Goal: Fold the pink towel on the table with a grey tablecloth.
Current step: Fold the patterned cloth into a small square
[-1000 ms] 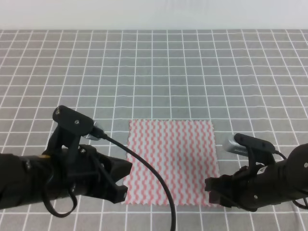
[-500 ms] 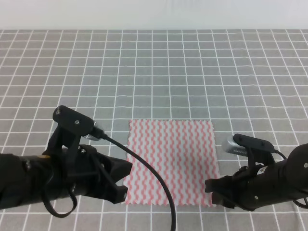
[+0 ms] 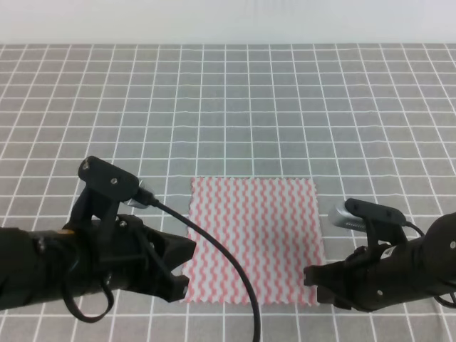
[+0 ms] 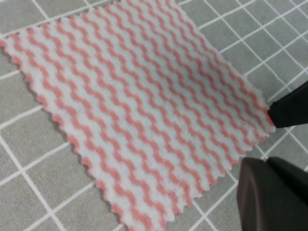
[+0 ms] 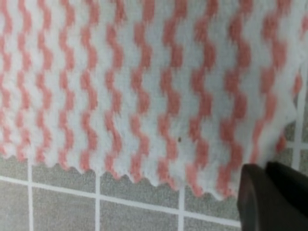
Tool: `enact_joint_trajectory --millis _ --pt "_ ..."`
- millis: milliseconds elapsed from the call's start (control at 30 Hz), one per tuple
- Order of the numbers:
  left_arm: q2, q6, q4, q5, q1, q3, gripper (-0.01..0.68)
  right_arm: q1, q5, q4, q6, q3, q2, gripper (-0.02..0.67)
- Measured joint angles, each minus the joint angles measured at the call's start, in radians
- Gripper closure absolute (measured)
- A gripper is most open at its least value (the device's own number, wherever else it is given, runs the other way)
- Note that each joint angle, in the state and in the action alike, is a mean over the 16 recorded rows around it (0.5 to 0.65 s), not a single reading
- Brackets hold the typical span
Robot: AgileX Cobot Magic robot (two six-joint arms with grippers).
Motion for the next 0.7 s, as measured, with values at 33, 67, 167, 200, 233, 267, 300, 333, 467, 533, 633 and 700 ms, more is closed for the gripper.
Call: enact_joint_trajectory --millis 33,67,167,200,233,267,300,333,467,533,633,700 --pt "0.000 0.010 0.000 0.000 0.000 0.000 0.676 0.000 0.000 -0.001 0.000 -0.003 -0.001 0.642" --pt "0.000 0.022 0.000 0.000 0.000 0.000 0.676 -0.001 0.000 -0.001 -0.001 -0.006 -0.002 0.647" --pt "0.000 0.066 0.000 0.001 0.000 0.000 0.676 -0.001 -0.002 -0.002 -0.003 -0.020 -0.002 0.657" --pt "0.000 0.082 -0.001 0.001 0.000 0.000 0.676 -0.001 -0.002 -0.002 -0.004 -0.026 -0.002 0.659" --pt "0.000 0.099 -0.001 0.001 0.000 0.000 0.676 -0.001 -0.002 -0.003 -0.006 -0.032 -0.002 0.661" --pt "0.000 0.116 -0.003 0.001 0.000 0.000 0.676 -0.001 -0.003 -0.003 -0.007 -0.039 -0.002 0.661" --pt "0.000 0.133 -0.003 0.003 0.000 0.000 0.675 -0.001 -0.003 -0.003 -0.009 -0.047 -0.002 0.662" --pt "0.000 0.152 -0.005 0.006 0.000 0.000 0.676 -0.002 -0.004 -0.003 -0.010 -0.055 -0.002 0.662" --pt "0.000 0.227 -0.012 0.021 -0.001 0.000 0.676 -0.001 -0.008 -0.004 -0.016 -0.089 0.002 0.663" --pt "0.000 0.263 -0.017 0.028 -0.005 0.000 0.676 0.000 -0.012 -0.006 -0.019 -0.105 0.004 0.663" --pt "0.001 0.303 -0.028 0.035 -0.017 0.000 0.676 0.000 -0.020 -0.010 -0.023 -0.125 0.008 0.663" --pt "0.004 0.325 -0.035 0.036 -0.029 0.000 0.676 0.000 -0.026 -0.013 -0.024 -0.138 0.011 0.663"
